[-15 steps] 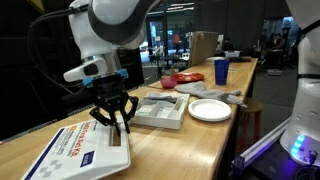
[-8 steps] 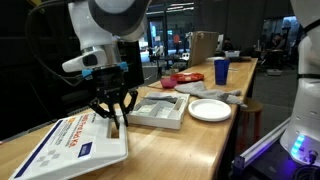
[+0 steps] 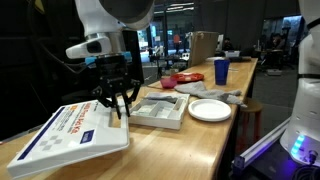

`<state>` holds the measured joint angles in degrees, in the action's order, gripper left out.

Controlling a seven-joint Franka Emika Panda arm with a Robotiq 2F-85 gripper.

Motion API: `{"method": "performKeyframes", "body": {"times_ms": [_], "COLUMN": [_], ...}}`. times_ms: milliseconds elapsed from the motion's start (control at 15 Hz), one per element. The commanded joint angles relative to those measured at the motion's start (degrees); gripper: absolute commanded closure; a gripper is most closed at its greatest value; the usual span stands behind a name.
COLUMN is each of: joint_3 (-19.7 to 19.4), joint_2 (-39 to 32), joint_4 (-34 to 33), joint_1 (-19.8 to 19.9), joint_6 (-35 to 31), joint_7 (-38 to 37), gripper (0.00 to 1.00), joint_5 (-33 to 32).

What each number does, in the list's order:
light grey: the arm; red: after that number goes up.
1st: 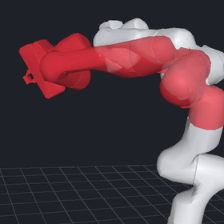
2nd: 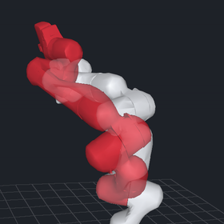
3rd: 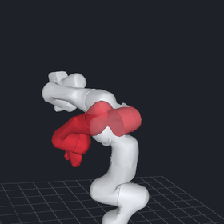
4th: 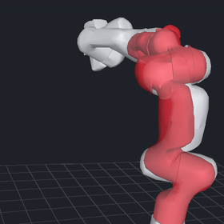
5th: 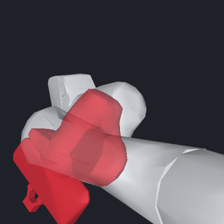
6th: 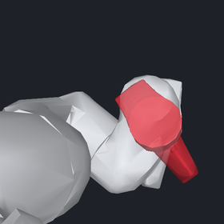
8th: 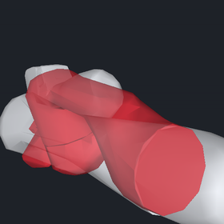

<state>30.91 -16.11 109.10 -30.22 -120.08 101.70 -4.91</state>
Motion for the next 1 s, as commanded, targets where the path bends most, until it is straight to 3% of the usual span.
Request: {"method": "performKeyframes", "body": {"times_ms": [0,400,933], "joint_3": [0.76,1.14,0.21], "joint_2": [4.81,9.39,16.19], "joint_4": [4.18,8.28,13.06], "joint_1": [1.1,2.16,2.11], "joint_6": [-2.86,-4.87,-3.59], "joint_7": [-0.47,-0.78,-3.3], "gripper": [0.95,0.95,0.95], "joint_5": [2.01,9.57,14.26]}}
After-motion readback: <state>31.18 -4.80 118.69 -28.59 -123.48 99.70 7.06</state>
